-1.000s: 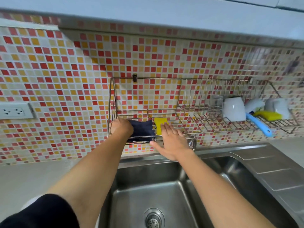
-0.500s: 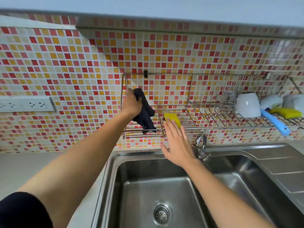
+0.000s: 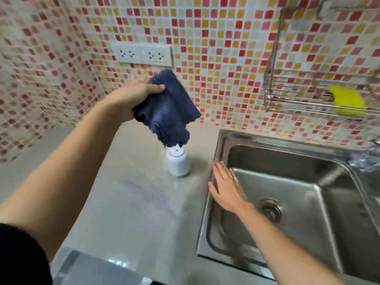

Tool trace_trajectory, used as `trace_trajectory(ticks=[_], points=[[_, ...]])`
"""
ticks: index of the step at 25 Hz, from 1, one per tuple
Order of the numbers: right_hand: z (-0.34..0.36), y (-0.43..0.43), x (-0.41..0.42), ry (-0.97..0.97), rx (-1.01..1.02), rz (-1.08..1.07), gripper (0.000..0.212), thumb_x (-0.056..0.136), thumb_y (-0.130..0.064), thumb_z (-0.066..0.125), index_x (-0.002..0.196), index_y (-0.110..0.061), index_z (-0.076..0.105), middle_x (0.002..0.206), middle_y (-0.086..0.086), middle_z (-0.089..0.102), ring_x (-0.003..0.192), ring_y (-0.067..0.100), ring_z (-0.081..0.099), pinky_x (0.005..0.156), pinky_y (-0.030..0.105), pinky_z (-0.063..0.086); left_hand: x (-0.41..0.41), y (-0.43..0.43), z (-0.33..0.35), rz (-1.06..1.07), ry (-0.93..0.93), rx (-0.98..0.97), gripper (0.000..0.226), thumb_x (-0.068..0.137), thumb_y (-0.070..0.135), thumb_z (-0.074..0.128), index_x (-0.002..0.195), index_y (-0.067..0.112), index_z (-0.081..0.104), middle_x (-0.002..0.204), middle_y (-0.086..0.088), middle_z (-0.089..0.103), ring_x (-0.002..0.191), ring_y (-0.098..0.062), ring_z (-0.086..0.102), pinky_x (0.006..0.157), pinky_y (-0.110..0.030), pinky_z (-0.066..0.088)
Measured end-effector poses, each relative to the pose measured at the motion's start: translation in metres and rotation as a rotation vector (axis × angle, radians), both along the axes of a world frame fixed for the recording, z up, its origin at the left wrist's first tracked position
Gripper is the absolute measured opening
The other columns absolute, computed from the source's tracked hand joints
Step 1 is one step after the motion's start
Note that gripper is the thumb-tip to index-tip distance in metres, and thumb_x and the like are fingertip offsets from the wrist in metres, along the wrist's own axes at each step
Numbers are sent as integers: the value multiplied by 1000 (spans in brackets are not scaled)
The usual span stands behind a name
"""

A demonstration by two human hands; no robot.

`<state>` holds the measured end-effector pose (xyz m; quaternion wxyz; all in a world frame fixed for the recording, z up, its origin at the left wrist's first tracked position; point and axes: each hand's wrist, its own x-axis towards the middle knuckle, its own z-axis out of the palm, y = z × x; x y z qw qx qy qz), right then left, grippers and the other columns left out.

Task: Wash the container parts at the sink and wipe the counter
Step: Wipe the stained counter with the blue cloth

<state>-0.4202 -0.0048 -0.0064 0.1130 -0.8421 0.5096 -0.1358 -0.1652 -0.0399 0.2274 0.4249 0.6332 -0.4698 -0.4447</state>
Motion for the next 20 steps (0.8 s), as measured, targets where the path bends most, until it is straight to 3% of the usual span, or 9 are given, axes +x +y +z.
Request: trace_trajectory(ticks=[2,4,5,7,9,11,13,16,20], points=[[-27,8,38,10,107,-8,65,91,-36,30,147,-8,15,157,7,9,144,19,6,115,32,2,69,27,-29,-24,-139,55,10,95,22,53,90,21,62,91,-3,66,81,-16,63,59,-22,53],[-48,12,67,20,178,-98,61,94,-29,38,146,-6,17,156,10,10,144,21,6,115,37,6,131,48,-59,-76,-402,52,20,98,17,47,90,32,57,95,5,64,84,-6,59,69,-15,48],[-57,14,78,25,201,-164,60,94,-26,39,146,-5,18,156,11,12,144,21,6,115,39,7,156,58,-79,-125,-556,52,23,99,15,45,92,33,56,94,3,65,82,-9,61,70,-18,49],[-72,18,93,63,213,-277,58,94,-27,33,146,-4,20,156,11,14,144,22,8,116,41,9,192,83,-133,-220,-801,98,21,98,16,44,110,26,59,98,-13,69,84,-31,65,70,-35,50],[-82,23,99,120,171,-334,64,90,-34,19,145,-2,23,154,13,18,144,23,9,115,42,10,201,127,-196,-364,-957,265,40,96,21,47,136,27,46,132,-14,56,112,-36,57,87,-38,46],[-89,27,105,141,131,-360,71,84,-37,10,144,-1,25,153,14,21,144,24,11,115,42,11,195,172,-238,-559,-986,463,61,93,37,43,148,33,18,159,-1,12,143,-33,20,112,-41,25],[-93,29,111,135,120,-374,72,84,-38,9,143,-2,27,153,13,23,144,24,12,115,42,11,194,197,-255,-524,-962,432,80,76,57,26,149,34,2,153,10,-16,146,-27,-6,116,-47,6],[-95,29,117,97,115,-395,74,83,-39,8,143,-2,28,153,11,24,143,23,12,115,40,10,195,178,-263,-205,-943,245,85,71,56,9,150,25,4,153,9,-12,147,-20,-5,116,-47,3],[-95,31,119,99,126,-417,67,85,-35,15,144,-4,27,154,10,22,143,22,12,116,40,9,191,147,-305,-248,-1149,279,76,80,70,-2,148,36,-6,154,6,-20,144,-31,-17,109,-64,2]])
